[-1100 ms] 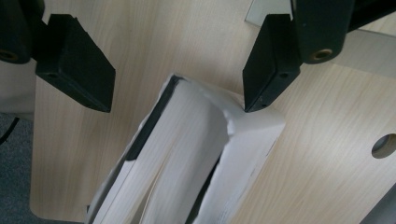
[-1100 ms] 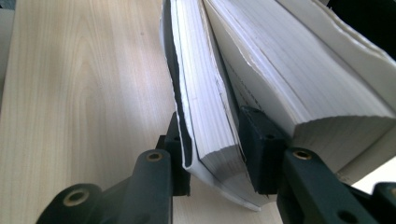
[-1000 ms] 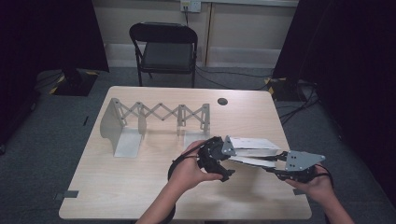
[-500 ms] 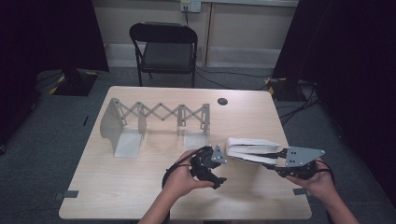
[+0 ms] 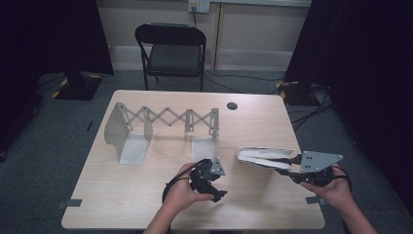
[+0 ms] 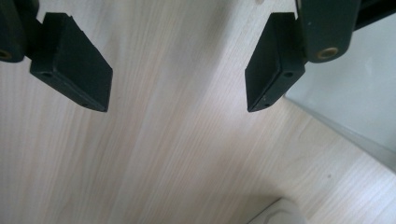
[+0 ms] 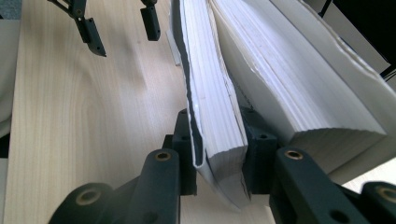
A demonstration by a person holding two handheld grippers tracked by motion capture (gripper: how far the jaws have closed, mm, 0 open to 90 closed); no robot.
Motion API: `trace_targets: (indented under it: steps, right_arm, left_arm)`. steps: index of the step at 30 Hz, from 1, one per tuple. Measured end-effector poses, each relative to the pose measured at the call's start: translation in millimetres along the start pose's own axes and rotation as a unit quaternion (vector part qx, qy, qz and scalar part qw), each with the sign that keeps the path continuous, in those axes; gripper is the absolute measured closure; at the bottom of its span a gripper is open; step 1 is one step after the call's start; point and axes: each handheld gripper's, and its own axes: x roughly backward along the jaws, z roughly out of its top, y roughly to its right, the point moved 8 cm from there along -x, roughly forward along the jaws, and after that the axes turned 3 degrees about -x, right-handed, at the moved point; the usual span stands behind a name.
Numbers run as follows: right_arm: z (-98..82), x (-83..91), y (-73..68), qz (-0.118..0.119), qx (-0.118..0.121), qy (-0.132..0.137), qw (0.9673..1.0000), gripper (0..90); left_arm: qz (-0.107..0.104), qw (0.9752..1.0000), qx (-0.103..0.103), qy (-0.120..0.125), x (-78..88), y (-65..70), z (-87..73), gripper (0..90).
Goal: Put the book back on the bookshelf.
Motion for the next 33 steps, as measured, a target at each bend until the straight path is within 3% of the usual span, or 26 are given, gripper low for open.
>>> trace_targets:
  steps: [14, 20, 26, 33]
  right_arm:
    - [7.1, 5.4, 1.7, 0.009, -0.007, 0.004, 0.9999, 73.6]
    - [8.5, 8.3, 1.0, 0.016, -0.013, 0.003, 0.9998, 74.0]
    - [10.3, 11.4, -0.6, 0.024, -0.015, 0.005, 0.9996, 74.4]
    - [10.4, 14.2, -0.4, 0.036, -0.020, 0.007, 0.9991, 74.4]
  left_arm:
    - [-0.004, 0.9999, 0.013, -0.010, -7.1, -2.1, -24.1, 22.9]
    - [-0.006, 0.9997, 0.008, -0.020, -11.5, -1.1, -27.7, 22.4]
    - [-0.006, 0.9997, 0.017, -0.017, -13.6, 0.2, -28.1, 22.2]
    - [-0.001, 0.9993, 0.017, -0.032, -17.9, -1.7, -35.8, 21.9]
